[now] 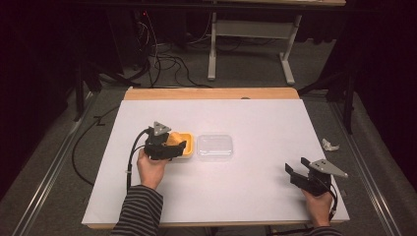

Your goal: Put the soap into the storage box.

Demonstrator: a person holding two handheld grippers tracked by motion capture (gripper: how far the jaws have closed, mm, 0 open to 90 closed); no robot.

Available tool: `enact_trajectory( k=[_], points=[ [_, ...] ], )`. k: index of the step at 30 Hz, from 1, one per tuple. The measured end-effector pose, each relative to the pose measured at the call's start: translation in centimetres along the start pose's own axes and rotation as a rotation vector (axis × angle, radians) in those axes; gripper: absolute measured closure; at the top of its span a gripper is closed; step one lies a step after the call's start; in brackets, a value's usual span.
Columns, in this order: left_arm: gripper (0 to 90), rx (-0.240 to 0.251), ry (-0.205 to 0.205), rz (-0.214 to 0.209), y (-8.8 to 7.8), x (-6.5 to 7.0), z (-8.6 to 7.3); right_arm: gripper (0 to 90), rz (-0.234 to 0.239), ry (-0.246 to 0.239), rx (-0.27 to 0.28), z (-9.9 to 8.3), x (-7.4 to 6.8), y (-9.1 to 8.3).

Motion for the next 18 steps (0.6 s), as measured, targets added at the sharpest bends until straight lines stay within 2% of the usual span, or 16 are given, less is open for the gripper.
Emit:
enact_trajectory(
  k=[18],
  points=[
    [26.4, -0.068, -0.019, 0.047, 2.2, -1.8, -0.7, 31.4, 0.0, 0.0, -0.001, 0.0, 0.0, 0.0]
  ],
)
Point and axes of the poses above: each handheld gripper's, and its own axes: y roughly forward along the jaws, z roughly out of its top, x roughly to its right, the point moved 10 cm from there along y, roughly forward along the jaws, and after that the axes turned 1 degree about -y, right-handed, at the moved point
